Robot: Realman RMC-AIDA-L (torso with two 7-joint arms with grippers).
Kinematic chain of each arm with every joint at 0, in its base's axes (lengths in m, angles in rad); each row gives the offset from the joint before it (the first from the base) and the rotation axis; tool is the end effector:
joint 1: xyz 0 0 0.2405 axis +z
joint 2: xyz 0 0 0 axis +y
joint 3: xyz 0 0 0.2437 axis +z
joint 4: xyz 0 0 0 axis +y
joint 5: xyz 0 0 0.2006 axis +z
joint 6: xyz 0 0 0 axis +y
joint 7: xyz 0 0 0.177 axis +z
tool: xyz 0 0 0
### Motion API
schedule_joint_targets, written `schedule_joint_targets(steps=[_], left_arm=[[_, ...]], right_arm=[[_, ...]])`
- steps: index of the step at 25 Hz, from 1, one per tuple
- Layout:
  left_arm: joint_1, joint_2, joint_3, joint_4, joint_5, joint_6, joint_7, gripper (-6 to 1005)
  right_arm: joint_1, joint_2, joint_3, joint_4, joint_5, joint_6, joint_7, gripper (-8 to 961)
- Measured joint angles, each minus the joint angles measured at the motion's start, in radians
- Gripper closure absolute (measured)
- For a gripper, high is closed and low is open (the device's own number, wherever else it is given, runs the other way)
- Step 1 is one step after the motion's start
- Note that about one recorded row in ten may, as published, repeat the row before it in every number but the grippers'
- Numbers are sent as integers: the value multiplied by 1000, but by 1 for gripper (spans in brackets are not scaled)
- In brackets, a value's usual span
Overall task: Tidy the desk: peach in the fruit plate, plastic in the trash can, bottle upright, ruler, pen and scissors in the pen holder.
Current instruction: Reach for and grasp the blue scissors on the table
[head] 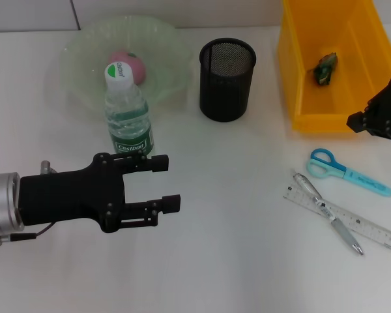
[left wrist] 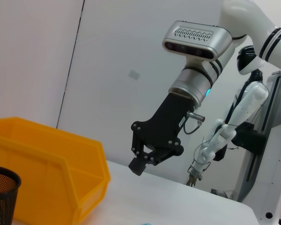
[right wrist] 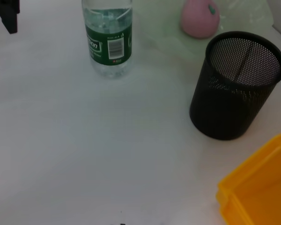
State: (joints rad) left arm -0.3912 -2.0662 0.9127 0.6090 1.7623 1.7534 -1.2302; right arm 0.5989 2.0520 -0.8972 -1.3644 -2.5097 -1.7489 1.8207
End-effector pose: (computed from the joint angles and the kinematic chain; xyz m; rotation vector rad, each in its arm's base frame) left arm -0.2245 0.2648 -0.0318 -2.8580 -0.4847 -0.9838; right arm 0.2100 0.3505 0.0524 -2.7851 0.3890 -0.2787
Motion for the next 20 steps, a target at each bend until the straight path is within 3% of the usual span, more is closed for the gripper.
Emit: schedule_joint_targets(steps=[6, 7, 10, 20], left_arm=[[0, 0, 0, 0, -1, -3, 0, 256], [0, 0, 0, 0, -1, -3, 0, 256], [0, 0, 0, 0, -1, -4, 0, 256], [-1, -2, 0, 0, 1, -5, 0, 256]], right_arm=[[28, 4, -9, -1, -99, -9, 35, 955], [35, 15, -23, 2, -142, -14, 39, 928], [41, 22, -47, 18, -176, -17, 42, 846], [68, 24, -136, 204, -243, 76, 63, 662]])
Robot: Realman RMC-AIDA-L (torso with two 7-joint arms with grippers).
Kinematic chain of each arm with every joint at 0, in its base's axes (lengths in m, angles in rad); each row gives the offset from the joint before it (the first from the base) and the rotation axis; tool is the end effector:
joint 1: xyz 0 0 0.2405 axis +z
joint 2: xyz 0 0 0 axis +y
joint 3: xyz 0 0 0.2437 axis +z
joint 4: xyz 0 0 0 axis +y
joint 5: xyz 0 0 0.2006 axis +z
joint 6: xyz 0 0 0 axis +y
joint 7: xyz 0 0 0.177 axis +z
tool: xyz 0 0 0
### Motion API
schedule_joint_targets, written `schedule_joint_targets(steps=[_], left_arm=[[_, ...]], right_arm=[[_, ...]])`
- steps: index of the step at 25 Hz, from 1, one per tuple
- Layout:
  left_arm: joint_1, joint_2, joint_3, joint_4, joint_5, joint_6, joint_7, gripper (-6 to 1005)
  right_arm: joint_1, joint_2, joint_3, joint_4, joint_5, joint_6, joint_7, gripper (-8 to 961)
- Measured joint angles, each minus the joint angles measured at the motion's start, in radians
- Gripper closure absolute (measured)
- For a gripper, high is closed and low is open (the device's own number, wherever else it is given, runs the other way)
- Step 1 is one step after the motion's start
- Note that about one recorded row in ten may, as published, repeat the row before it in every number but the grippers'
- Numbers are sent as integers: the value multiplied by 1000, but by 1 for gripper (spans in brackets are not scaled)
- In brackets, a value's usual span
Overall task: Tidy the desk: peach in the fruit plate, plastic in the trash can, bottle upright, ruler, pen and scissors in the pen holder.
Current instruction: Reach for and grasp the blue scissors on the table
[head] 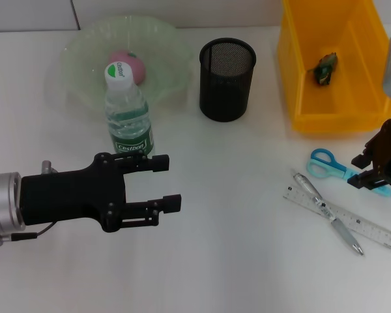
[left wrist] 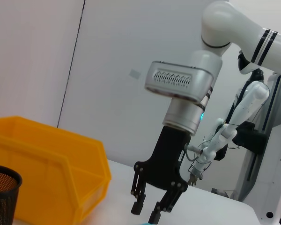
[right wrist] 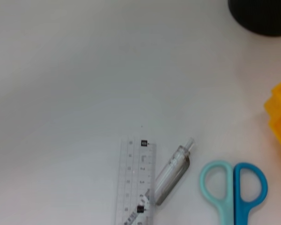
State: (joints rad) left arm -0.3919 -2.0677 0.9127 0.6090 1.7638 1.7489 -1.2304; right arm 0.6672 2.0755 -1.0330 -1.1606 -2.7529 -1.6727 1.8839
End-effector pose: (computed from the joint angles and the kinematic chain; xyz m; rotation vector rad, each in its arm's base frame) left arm -0.2245 0.2653 -0.0325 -2.8570 -0.4864 -0.9801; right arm 0.2430 0.3469 0.0110 -2.8224 0.5105 -0.6694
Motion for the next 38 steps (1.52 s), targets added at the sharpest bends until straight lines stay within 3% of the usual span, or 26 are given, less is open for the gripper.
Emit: schedule_joint_targets(steps=[7, 38], left_arm=[[-2, 0, 0, 0, 3, -1, -1, 256], [1, -2, 7, -12, 3, 2, -2, 256]], right_arm=[[18, 1, -17, 68, -43, 63, 20, 590], [38, 3, -56, 177, -63, 182, 52, 614]])
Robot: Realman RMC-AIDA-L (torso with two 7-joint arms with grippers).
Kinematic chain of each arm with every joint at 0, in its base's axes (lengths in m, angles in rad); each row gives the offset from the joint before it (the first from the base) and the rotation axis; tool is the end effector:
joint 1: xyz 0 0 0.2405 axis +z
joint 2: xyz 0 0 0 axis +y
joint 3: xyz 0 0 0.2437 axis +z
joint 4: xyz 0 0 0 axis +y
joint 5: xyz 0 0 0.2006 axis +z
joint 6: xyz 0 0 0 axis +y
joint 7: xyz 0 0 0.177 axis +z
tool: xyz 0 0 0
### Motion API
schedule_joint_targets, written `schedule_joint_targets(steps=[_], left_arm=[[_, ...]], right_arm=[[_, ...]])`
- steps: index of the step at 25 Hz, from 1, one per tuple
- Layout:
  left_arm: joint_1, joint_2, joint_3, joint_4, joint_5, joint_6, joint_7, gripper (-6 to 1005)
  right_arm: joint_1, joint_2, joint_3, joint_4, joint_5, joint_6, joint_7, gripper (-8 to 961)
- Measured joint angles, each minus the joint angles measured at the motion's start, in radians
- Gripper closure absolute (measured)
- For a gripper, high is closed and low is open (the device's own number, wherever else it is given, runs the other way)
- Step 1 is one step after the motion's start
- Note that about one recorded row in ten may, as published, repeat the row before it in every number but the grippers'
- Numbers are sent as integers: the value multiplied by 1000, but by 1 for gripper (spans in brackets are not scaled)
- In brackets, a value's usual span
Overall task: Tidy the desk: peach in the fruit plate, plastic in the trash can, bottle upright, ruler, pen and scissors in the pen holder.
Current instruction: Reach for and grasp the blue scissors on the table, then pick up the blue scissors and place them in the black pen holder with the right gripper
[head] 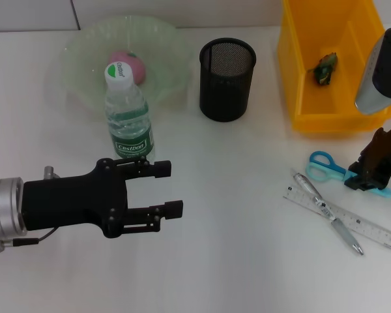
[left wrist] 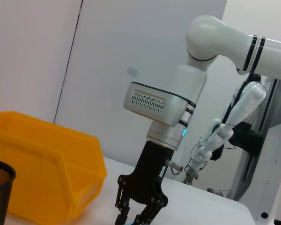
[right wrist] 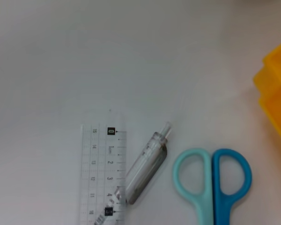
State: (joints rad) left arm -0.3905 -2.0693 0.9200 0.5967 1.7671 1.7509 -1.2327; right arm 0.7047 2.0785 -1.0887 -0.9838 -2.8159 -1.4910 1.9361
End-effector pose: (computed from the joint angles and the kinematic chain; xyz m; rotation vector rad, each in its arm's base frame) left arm -0.2251 0.2620 -0.0357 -2.8683 -0.5079 -0.9844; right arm 0.2639 0.3590 -0.0123 -2.7515 0.5517 -0.7678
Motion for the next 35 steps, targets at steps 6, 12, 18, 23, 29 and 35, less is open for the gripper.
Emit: schedule_joint_targets(steps=[6, 12, 18, 23, 29, 35], left_arm=[[6, 0, 1, 0, 0, 1, -1, 256], [9, 1, 2, 0, 0, 1, -1, 256], [14, 2, 2, 0, 0, 8, -1, 256], [15, 3, 3, 0, 0, 15, -1, 256], [15, 3, 6, 0, 0, 15, -1, 256], [14, 0, 22, -16, 0, 12, 8, 256]], right_arm=[[-4, 1, -3, -6, 4, -3, 2, 700], [-21, 1, 7, -52, 18, -27, 2, 741], [-83, -10, 113, -273, 185, -174, -13, 741], [-110, -13, 311, -365, 446, -187, -18, 741], [-103, -6, 362, -140, 804, 50, -99, 742], [-6, -3, 360, 330, 1141, 260, -394, 742]])
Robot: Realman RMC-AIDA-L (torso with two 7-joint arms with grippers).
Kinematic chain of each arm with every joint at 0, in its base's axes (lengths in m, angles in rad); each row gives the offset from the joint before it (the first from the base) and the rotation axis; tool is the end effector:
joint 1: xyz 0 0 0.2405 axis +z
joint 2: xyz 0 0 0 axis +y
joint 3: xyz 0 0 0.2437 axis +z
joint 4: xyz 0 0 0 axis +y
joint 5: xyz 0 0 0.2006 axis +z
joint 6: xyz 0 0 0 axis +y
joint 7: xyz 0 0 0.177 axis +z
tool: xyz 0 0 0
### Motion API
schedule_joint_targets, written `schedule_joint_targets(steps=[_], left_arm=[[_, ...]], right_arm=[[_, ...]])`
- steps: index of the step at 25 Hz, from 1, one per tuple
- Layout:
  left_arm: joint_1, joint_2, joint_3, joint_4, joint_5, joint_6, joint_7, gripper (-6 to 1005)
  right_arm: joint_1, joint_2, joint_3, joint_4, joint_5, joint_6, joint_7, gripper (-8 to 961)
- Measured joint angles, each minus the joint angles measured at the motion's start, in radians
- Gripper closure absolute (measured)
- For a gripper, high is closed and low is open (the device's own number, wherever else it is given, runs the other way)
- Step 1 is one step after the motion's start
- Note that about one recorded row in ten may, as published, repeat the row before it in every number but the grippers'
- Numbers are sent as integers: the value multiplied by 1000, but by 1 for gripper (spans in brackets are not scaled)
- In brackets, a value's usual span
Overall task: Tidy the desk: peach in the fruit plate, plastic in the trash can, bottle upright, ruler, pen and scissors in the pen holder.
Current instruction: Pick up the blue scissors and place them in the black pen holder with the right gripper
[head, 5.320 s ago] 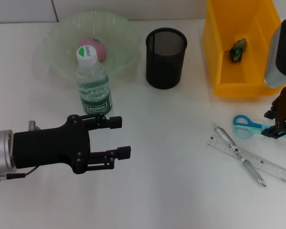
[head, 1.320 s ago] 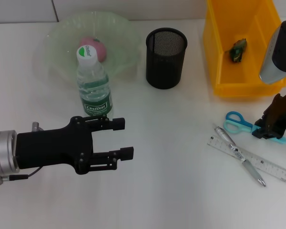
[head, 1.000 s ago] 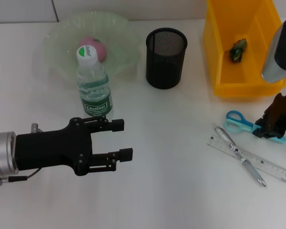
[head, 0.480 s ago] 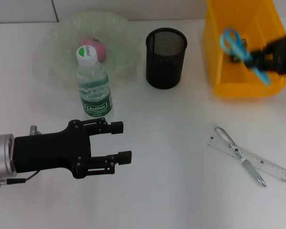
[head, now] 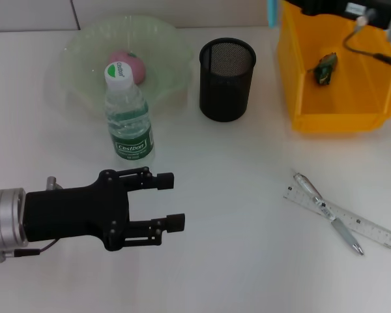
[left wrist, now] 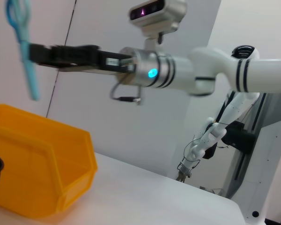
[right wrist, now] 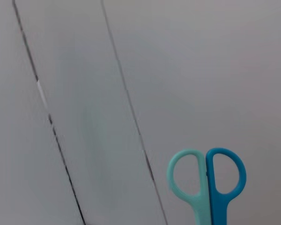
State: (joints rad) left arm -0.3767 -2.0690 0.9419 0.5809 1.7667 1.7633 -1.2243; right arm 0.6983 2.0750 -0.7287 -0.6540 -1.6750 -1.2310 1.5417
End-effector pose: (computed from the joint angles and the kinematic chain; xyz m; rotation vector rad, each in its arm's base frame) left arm -0.2277 0.2529 -0.0398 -2.8912 -0.5283 -0.9931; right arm 0.1663 0.4265 0.0155 -2.3481 0.6930 0.9621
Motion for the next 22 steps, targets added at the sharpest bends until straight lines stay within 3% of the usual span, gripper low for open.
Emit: schedule_joint_targets(steps=[6, 11, 18, 22], left_arm=[[0, 0, 6, -9, -5, 1, 2, 256], [3, 1, 6, -9, -4, 2, 2, 256], [9, 3, 6, -9, 0, 0, 6, 256], [8, 3, 6, -9, 0, 1, 6, 256]], right_arm=[[120, 12, -2, 313, 119, 163, -236, 742], [150, 14, -2, 375, 122, 225, -288, 742], [151, 14, -10, 394, 124, 205, -298, 741], [135, 12, -17, 388, 125, 165, -278, 613]])
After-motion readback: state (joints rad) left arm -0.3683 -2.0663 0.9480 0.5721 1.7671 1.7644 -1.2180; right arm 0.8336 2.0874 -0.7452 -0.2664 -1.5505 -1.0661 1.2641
